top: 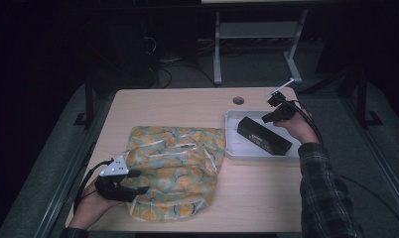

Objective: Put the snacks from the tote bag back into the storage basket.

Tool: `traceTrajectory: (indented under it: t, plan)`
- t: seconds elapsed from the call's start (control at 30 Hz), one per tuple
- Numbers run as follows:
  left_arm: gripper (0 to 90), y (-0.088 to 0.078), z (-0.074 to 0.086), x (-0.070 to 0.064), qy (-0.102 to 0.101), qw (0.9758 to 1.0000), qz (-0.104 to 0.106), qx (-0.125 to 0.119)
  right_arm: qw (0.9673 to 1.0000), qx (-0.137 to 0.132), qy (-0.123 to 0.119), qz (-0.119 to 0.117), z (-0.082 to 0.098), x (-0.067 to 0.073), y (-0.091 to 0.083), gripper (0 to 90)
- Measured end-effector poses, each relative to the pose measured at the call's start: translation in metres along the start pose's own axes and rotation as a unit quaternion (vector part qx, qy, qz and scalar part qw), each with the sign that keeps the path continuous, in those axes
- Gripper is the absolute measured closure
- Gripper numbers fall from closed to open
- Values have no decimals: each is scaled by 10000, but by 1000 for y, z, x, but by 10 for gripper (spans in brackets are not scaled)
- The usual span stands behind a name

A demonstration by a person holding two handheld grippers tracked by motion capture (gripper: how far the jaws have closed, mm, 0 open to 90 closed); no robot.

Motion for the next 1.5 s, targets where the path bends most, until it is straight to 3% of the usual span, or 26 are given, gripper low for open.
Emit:
traceTrajectory:
  t: [0.33, 0.63, 1.0, 1.33, 1.5]
  plan:
    - [338, -1, 0, 0, 30, 10000, 1, -21, 9994, 317, -71, 138, -14, -2, 21, 894]
    - [337, 0, 1, 0, 16, 10000, 0, 7, 9977, 582, -345, 5, -11, 6, 33, 894]
    - [338, -1, 1, 0, -5, 10000, 3, -24, 9952, 731, -648, -95, 1, 17, 35, 894]
    - [338, -1, 1, -1, 10, 10000, 2, -8, 9911, 888, -992, -40, 7, 30, 27, 894]
    - [337, -1, 1, -1, 11, 10000, -4, -17, 9905, 883, -1048, -125, 13, 34, 27, 894]
Point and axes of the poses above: each handheld gripper's, and its own axes: y roughly forward along the jaws, z roughly out of its underside, x roughly to its left, the point moved 6 cm from there along y, roughly forward along the jaws, and after that the axes turned 11 degrees about x, right-handed, at the moved point
